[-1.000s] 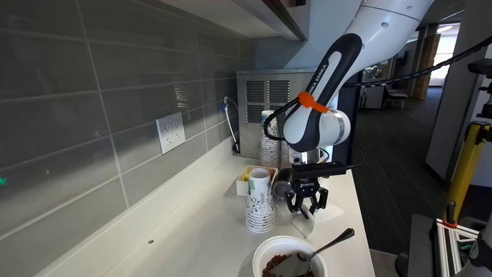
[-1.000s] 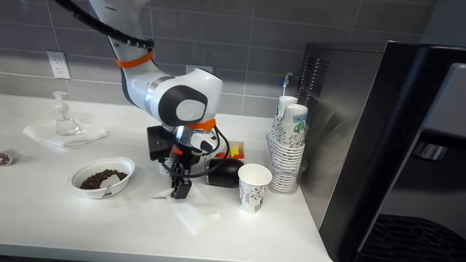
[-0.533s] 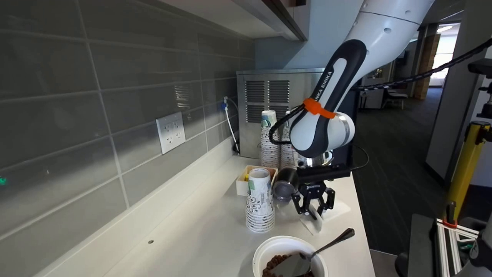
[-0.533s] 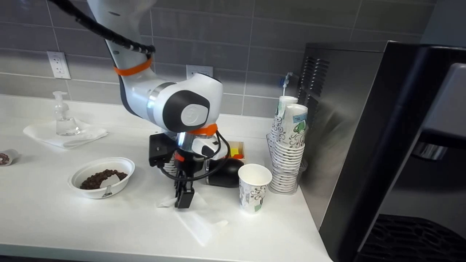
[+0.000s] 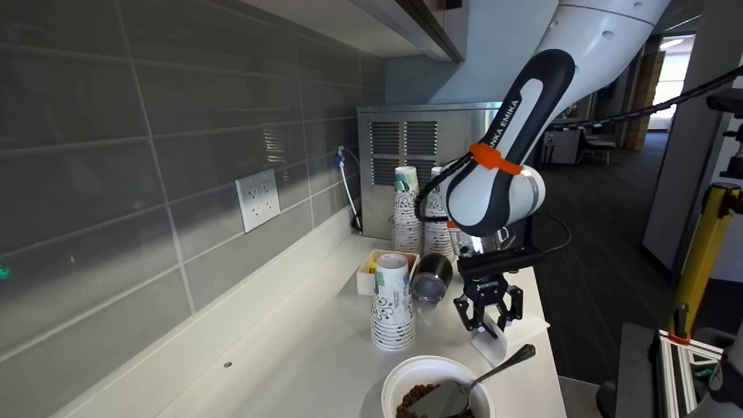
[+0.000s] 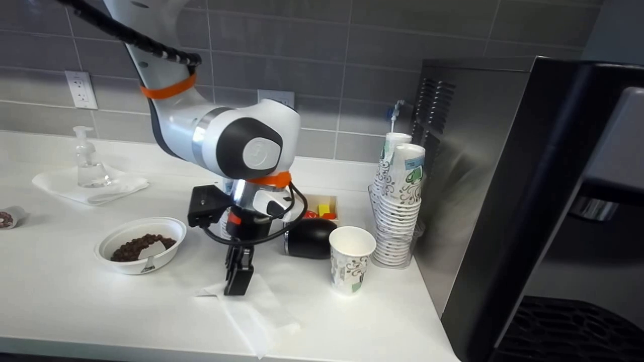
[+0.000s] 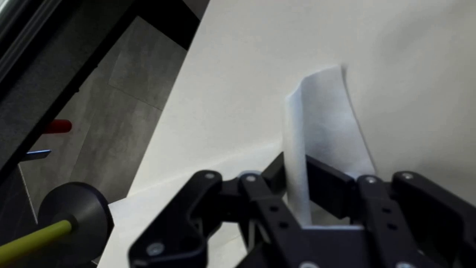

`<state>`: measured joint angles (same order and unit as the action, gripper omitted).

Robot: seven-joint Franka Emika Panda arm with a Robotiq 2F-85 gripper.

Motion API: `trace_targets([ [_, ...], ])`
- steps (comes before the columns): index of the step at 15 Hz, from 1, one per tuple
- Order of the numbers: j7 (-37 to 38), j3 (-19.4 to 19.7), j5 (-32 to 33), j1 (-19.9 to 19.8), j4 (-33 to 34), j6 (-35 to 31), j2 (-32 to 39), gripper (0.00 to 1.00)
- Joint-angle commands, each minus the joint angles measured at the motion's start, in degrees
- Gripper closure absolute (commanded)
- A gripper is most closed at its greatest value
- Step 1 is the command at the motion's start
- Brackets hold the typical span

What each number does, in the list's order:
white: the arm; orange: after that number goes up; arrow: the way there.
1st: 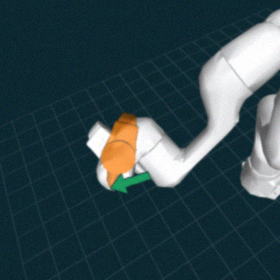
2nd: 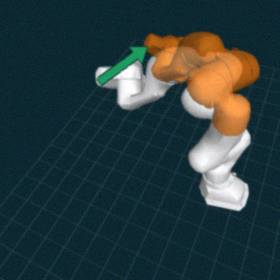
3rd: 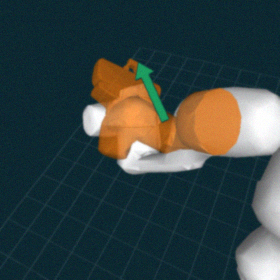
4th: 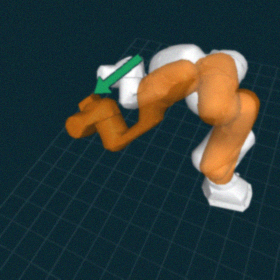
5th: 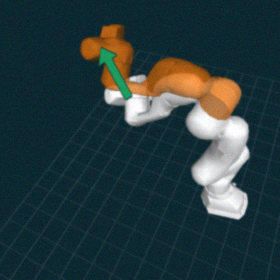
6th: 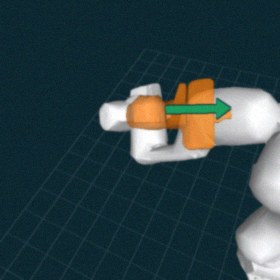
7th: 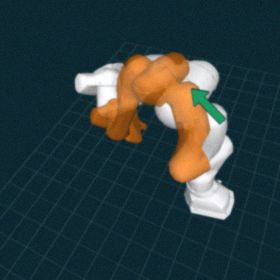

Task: Wipe the counter with the tissue paper

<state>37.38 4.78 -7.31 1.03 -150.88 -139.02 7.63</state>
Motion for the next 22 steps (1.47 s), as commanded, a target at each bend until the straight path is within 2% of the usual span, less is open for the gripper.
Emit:
trace_targets([
  [1, -0.26, -1.53, -8.23, -0.78, 1.30, -5.58, 0.33, 0.97],
  [4, 1.39, -1.40, -9.99, -0.43, 3.13, -13.76, 2.65, 0.97],
  [7, 6.79, 1.30, -5.49, -0.01, 4.01, -18.39, 5.40, 0.97],
  [9, 10.53, 3.97, -2.06, 0.63, 3.59, -18.45, 6.29, 0.97],
  [12, 15.49, 7.83, 4.14, 1.52, 2.09, -15.10, 5.22, 0.97],
  [14, 15.01, 8.01, 5.23, 0.47, 0.65, -12.37, 2.87, 0.97],
  [17, 9.33, 5.44, 0.67, -2.04, -0.64, -9.75, 0.36, 0.97],
  [22, 0.16, -0.38, -14.70, -3.81, 0.27, -13.82, 1.13, 0.97],
])
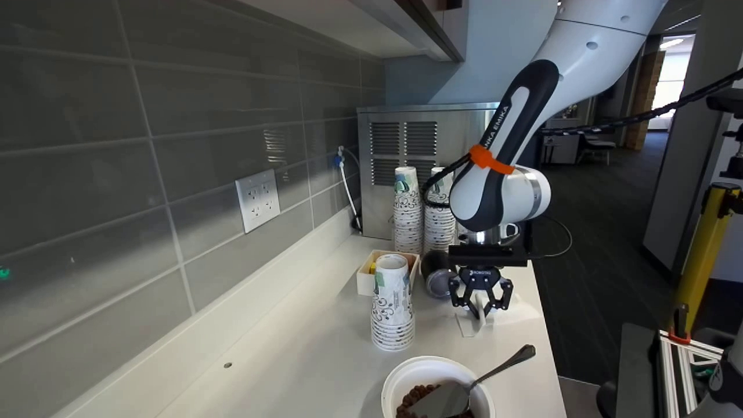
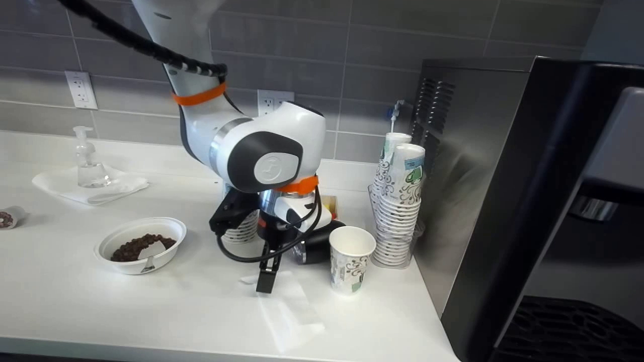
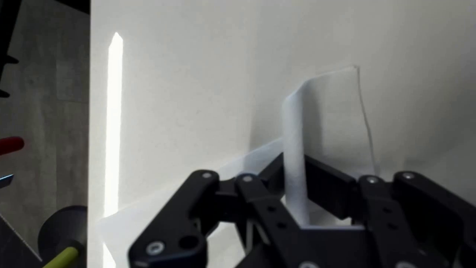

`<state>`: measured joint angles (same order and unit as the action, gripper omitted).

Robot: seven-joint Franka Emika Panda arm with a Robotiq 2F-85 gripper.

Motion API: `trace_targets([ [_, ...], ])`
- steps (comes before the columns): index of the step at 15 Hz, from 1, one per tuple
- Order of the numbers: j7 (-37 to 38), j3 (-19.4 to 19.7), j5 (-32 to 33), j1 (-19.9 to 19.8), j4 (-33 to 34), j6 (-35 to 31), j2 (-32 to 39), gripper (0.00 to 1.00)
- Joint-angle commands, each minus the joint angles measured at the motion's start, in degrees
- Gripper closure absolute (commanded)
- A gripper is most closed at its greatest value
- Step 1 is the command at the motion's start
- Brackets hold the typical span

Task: Wipe the counter with the tissue paper

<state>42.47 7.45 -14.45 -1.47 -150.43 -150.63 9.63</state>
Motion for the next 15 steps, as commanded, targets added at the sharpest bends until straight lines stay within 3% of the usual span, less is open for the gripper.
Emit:
trace_targets([
  [1, -5.80, -3.65, -9.50, -1.22, 0.29, -3.46, -0.38, 0.97],
  [4, -5.81, -3.83, -10.81, -0.84, 1.08, -7.94, 0.73, 0.97],
  [11, -4.14, 0.95, -6.10, -1.14, -1.16, -15.44, 0.90, 0.97],
  [15, -17.01, -3.08, -13.16, -5.27, -2.06, -10.15, -1.26, 0.97],
])
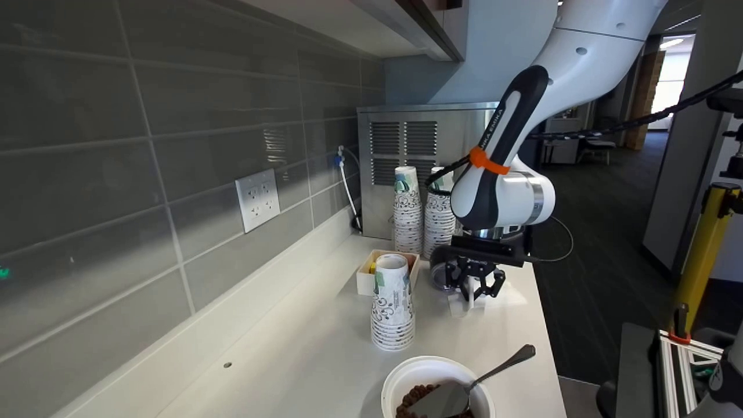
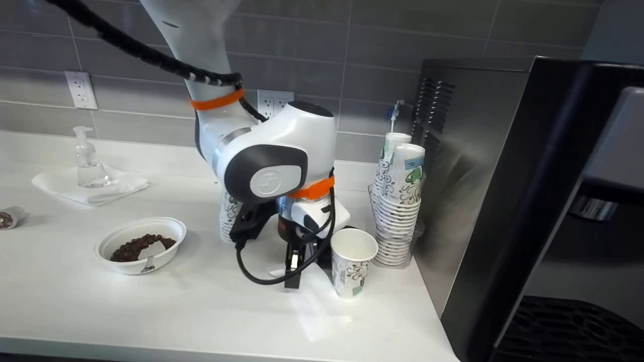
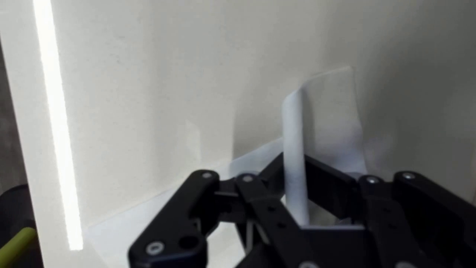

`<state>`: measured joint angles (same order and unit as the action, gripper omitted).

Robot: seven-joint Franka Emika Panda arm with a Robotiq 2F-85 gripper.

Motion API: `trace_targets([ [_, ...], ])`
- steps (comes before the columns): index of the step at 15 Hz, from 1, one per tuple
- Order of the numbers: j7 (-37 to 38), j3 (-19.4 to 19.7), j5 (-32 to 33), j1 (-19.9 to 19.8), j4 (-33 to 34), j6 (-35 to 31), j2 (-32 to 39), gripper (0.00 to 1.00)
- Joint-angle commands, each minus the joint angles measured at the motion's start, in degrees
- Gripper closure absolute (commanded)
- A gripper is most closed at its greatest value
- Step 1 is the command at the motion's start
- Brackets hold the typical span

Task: Wipe the counter with the tissue paper

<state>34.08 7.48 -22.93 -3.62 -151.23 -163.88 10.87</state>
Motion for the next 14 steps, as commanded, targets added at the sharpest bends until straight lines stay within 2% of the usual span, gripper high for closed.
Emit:
trace_targets([
  [1, -13.16, -4.81, -7.47, -4.46, -1.29, 5.19, -3.06, 0.97],
  [4, -24.60, -7.71, -14.72, -6.87, -0.62, 10.67, -3.80, 0.97],
  [7, -33.34, -9.06, -21.61, -7.91, 0.53, 10.58, -4.03, 0.97],
  [9, -37.03, -9.54, -24.02, -7.66, 1.10, 9.52, -4.41, 0.97],
  [11, -36.30, -9.53, -21.43, -6.16, 0.85, 7.37, -4.91, 0.97],
  [12, -33.67, -9.27, -17.87, -5.19, 0.39, 6.05, -4.86, 0.97],
  [13, -29.79, -7.07, -12.81, -2.59, -0.21, 5.45, -4.65, 0.97],
  [14, -26.62, -6.30, -8.20, -1.84, -0.38, 5.68, -4.16, 0.97],
])
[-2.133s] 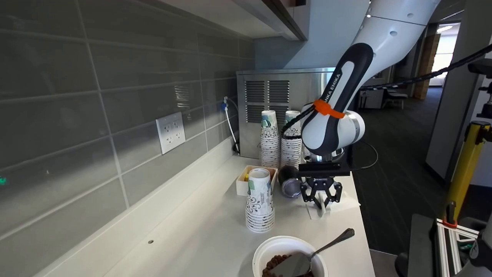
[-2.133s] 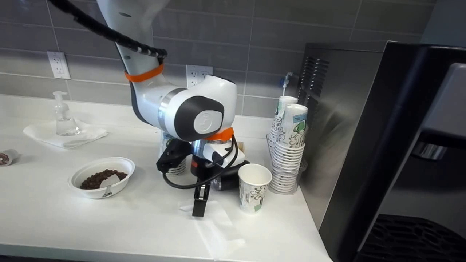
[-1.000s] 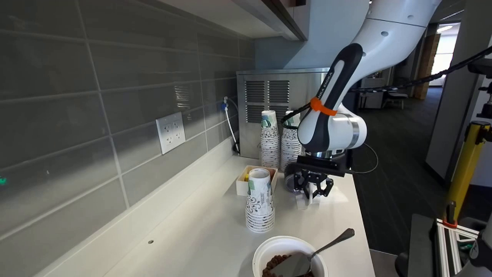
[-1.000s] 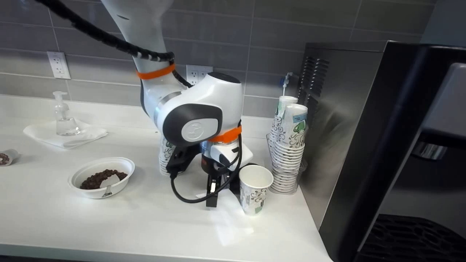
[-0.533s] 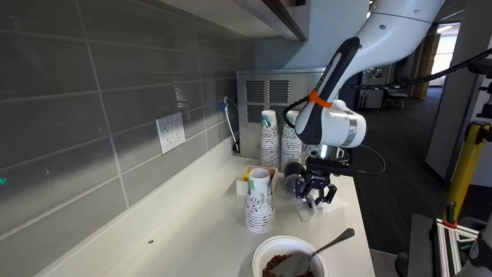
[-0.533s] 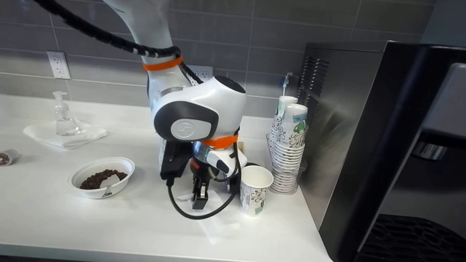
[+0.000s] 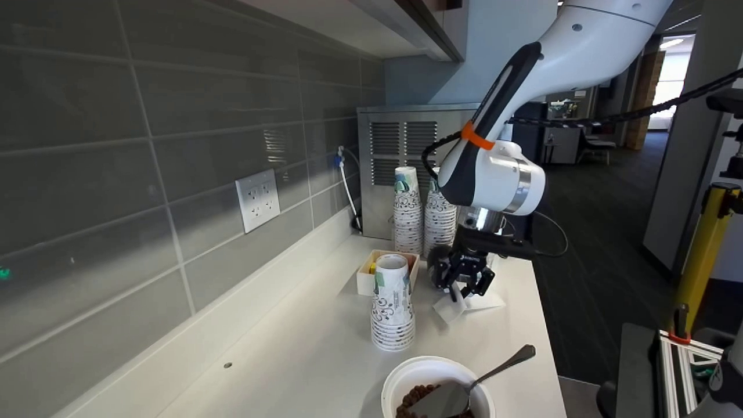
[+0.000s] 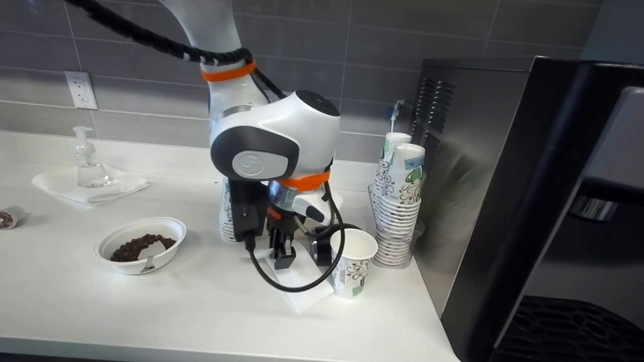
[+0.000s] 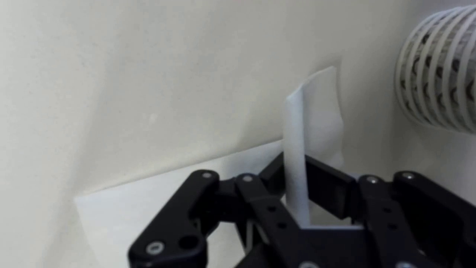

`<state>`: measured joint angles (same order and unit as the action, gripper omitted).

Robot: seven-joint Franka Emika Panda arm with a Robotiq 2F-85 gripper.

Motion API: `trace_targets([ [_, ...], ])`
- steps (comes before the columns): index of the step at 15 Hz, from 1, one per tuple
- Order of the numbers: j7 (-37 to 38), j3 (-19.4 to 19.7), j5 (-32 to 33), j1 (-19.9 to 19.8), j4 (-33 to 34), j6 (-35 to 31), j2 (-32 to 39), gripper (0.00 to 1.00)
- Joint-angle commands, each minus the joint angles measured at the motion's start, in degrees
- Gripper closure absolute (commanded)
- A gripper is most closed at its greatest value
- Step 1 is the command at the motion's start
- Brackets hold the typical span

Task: Wipe the counter with the tissue paper

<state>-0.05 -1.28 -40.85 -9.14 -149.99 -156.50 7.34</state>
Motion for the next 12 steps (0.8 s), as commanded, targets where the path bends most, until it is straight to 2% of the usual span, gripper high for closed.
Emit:
trace_targets([
  [1, 11.31, 3.34, 14.89, 4.58, -2.34, -1.08, -0.24, 0.97],
  [4, 21.33, 7.50, 29.20, 8.52, -2.77, 4.41, 0.49, 0.97],
  [5, 23.86, 7.25, 33.35, 8.26, -2.44, 7.60, 0.12, 0.97],
  [6, 24.43, 7.08, 34.91, 8.77, -1.93, 10.48, 0.20, 0.97],
  [8, 21.50, 5.18, 33.73, 8.70, -1.88, 14.24, -1.02, 0.97],
  [12, 17.40, 1.91, 27.44, 8.92, -2.75, 10.15, -3.20, 0.97],
])
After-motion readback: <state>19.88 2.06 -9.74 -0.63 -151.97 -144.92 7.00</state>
